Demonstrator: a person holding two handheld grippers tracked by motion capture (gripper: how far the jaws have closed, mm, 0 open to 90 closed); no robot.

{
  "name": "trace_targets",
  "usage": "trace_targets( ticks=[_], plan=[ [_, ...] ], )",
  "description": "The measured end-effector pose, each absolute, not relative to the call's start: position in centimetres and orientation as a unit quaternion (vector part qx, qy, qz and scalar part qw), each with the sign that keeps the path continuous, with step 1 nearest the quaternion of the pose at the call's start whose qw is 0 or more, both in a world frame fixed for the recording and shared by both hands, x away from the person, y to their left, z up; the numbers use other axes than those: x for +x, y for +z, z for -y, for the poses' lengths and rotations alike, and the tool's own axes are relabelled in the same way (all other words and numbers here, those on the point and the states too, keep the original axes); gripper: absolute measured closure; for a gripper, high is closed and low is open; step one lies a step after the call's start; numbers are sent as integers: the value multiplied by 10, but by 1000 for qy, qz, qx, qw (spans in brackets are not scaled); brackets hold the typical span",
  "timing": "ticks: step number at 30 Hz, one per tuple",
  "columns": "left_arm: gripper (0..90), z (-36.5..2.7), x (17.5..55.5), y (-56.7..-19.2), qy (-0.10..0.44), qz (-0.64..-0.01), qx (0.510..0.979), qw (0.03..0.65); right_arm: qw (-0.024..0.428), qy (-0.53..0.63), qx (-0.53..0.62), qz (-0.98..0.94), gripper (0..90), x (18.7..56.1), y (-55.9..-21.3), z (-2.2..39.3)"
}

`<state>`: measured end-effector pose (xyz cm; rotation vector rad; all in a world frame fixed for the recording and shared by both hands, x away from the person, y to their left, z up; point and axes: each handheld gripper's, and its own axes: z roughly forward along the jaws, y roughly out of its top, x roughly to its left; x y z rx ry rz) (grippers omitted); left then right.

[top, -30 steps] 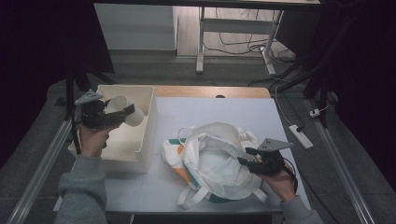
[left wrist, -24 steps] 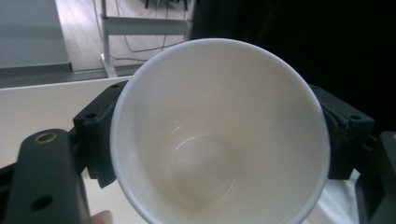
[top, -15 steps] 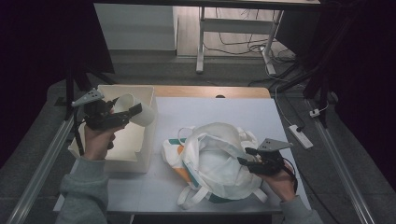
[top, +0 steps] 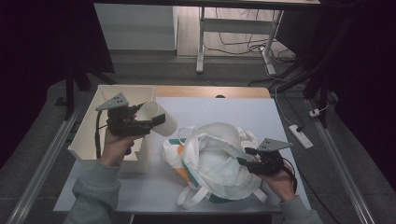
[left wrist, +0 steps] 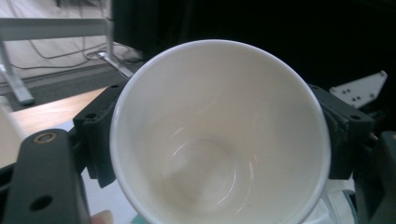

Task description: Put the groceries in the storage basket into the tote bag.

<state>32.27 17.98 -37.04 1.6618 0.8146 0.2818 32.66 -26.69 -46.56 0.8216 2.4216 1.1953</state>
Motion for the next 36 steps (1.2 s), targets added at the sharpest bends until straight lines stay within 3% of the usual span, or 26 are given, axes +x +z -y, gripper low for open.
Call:
trace_targets(
  ticks=[15,36],
  plan=[
    [191,-128,332,-380,80,-315,748,579,175,431,271,-843,425,319,-456,258],
    [191,-66,341,-407,39,-285,797,531,190,465,232,-833,187,300,-432,207]
  ],
)
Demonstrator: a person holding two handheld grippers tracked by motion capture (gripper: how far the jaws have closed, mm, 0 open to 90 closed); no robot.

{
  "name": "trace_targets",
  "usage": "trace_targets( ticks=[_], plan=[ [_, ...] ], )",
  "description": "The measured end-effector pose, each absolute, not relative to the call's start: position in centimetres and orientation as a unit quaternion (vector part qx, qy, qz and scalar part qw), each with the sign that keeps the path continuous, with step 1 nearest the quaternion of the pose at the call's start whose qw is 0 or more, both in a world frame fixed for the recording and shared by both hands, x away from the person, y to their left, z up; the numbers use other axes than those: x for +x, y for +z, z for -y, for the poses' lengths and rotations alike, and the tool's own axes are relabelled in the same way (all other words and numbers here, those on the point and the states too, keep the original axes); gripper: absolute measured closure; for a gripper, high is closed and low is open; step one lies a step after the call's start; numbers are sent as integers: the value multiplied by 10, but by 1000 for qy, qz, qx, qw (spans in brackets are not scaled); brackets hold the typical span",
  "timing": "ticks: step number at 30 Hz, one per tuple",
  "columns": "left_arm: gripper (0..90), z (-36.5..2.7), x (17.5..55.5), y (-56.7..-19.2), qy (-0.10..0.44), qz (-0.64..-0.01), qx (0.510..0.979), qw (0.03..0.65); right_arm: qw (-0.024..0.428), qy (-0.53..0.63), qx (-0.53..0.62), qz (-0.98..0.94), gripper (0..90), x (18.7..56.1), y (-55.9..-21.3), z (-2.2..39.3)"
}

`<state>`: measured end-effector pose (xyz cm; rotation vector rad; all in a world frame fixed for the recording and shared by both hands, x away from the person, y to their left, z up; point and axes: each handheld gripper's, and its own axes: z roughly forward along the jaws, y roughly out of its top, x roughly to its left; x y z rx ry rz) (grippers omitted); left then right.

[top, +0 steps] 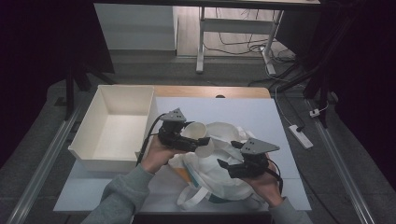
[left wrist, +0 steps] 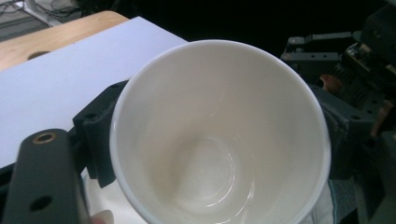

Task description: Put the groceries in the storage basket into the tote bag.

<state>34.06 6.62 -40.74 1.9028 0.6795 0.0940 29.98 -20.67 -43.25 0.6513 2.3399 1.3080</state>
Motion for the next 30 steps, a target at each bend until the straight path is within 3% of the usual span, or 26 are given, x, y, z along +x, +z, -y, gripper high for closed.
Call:
trace_targets(
  ticks=[10,19,24,30],
  plan=[
    [191,-44,336,-412,41,-263,815,514,201,466,215,-835,116,302,-432,174],
    [190,-33,333,-414,34,-254,819,513,216,457,216,-836,105,305,-434,161],
    [189,-30,331,-414,35,-248,822,512,210,457,214,-838,209,305,-436,161],
    [185,-32,332,-414,30,-244,822,513,217,453,211,-839,216,303,-436,160]
  ],
)
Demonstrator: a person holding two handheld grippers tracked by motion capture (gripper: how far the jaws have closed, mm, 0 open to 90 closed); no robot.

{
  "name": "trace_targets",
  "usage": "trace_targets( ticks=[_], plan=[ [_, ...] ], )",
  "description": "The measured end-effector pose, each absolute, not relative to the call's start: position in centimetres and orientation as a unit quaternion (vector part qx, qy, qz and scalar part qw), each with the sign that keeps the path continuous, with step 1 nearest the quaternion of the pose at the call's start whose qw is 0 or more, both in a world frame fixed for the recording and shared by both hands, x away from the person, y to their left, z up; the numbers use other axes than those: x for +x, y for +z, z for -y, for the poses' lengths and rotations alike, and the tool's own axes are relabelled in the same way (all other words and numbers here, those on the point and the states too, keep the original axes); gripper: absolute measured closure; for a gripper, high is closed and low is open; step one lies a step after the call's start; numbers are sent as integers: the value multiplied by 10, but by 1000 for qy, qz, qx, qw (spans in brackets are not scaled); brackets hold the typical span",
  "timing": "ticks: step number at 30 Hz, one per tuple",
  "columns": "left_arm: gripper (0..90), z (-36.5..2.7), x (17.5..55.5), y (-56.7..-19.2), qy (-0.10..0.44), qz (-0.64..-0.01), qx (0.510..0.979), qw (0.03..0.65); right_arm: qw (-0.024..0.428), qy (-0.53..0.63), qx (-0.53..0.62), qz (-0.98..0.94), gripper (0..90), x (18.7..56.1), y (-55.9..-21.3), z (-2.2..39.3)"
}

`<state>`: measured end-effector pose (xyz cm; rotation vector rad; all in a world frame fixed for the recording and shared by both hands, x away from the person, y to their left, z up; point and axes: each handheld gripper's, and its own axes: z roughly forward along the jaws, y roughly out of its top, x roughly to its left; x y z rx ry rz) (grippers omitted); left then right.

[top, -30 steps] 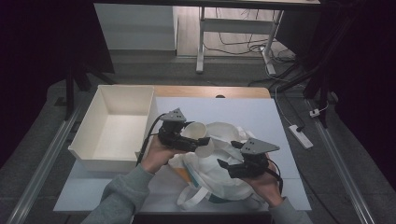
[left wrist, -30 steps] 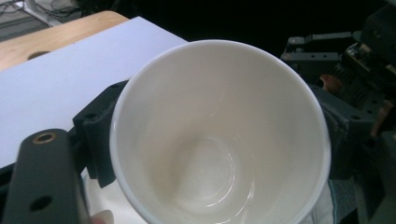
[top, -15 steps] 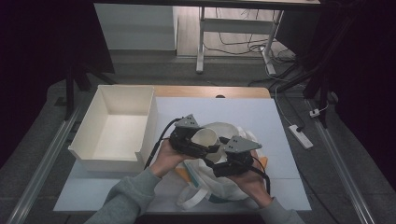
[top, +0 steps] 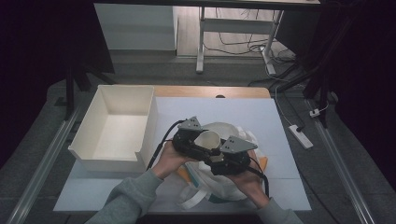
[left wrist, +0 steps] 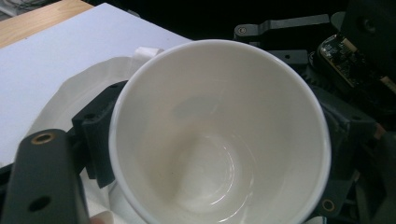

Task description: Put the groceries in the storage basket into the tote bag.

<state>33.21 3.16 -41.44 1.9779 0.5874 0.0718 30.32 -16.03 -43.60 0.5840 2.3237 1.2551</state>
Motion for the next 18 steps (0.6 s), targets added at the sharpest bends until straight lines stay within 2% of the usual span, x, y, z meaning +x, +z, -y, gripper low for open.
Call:
trace_targets(
  ticks=[8,18],
  plan=[
    [142,-48,329,-402,40,-255,797,546,217,446,216,-841,219,304,-440,162],
    [156,-89,331,-384,62,-273,781,558,218,452,242,-830,219,319,-446,176]
  ],
)
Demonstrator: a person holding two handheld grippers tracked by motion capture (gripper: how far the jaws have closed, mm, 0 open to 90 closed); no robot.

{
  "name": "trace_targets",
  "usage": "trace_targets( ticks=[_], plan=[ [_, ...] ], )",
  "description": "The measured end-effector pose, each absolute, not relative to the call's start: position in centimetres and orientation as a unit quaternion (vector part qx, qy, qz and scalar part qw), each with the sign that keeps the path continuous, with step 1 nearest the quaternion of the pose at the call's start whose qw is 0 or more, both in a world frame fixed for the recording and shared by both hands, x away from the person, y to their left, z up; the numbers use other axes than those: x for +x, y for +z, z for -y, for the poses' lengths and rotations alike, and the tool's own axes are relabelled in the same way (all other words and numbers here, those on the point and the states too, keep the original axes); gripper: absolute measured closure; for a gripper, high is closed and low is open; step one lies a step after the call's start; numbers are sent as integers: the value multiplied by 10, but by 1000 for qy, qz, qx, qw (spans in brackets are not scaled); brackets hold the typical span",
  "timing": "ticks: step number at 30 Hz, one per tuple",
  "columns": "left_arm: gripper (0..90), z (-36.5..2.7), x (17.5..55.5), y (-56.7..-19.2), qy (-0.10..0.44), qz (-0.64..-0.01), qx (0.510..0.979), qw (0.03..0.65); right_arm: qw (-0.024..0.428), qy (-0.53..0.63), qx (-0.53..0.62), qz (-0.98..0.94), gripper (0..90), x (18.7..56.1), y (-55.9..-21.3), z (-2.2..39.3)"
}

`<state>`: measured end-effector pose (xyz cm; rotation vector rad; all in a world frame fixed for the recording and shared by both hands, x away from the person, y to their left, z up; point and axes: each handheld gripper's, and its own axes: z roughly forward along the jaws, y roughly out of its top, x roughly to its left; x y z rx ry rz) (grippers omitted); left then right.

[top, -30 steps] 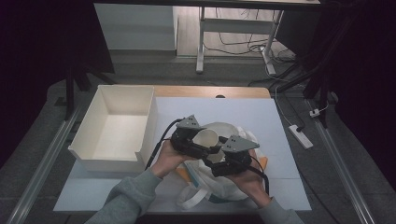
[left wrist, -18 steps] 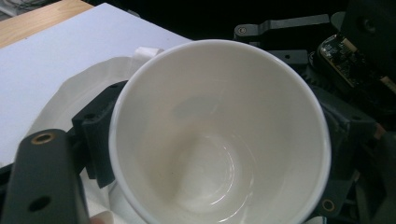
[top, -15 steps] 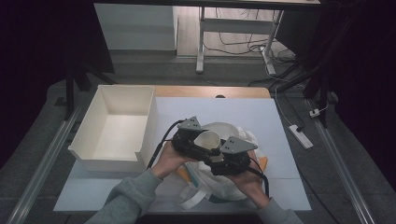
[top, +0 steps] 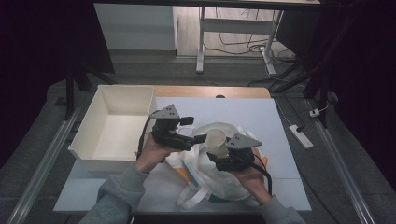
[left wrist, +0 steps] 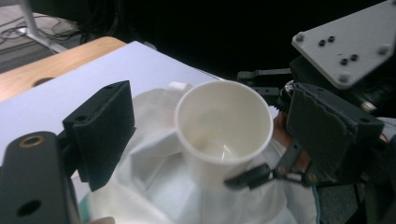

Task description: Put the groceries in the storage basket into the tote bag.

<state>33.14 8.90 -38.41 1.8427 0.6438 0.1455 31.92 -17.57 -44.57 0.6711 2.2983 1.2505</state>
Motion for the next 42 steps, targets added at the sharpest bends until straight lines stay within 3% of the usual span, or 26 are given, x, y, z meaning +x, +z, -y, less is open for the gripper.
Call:
trace_targets(
  ticks=[9,17,42],
  plan=[
    [165,-120,336,-378,106,-306,790,521,212,451,263,-826,219,334,-456,183],
    [168,-132,340,-378,113,-321,790,511,196,447,272,-830,219,344,-470,176],
    [167,-125,347,-392,105,-321,808,482,201,405,252,-856,219,352,-504,157]
  ],
)
